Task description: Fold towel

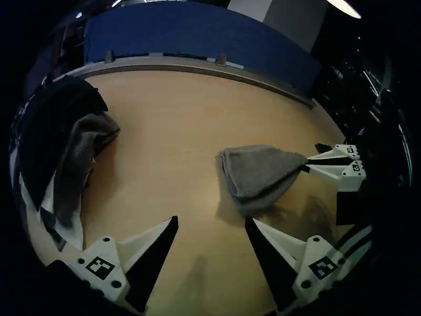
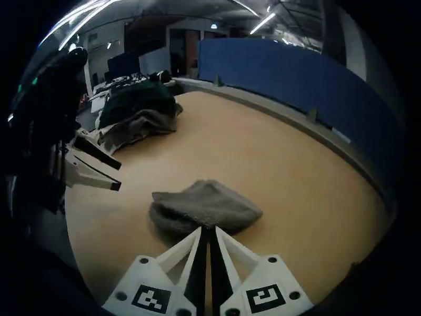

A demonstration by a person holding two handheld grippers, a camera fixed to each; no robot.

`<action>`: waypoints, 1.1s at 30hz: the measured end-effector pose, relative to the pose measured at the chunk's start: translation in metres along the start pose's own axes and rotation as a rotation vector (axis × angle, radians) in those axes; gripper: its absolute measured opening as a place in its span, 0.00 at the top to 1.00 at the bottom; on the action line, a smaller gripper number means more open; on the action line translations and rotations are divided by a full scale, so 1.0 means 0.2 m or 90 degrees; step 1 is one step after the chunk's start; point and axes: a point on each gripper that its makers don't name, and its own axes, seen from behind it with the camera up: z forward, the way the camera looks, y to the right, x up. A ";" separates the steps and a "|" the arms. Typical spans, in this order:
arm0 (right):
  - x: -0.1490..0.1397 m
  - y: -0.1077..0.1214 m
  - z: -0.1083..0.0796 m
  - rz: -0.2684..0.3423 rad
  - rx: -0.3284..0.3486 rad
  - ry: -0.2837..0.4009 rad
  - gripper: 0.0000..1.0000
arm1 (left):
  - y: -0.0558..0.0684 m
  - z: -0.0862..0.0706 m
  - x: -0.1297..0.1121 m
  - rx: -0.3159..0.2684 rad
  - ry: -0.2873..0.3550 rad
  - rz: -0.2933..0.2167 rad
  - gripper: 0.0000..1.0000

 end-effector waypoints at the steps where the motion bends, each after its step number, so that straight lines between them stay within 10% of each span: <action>1: 0.03 0.01 -0.02 -0.007 -0.002 0.009 0.97 | 0.00 0.00 0.01 0.000 0.002 0.001 0.06; 33: 0.36 0.10 -0.34 -0.046 -0.034 0.106 0.97 | 0.11 -0.03 0.05 -0.008 0.019 0.013 0.06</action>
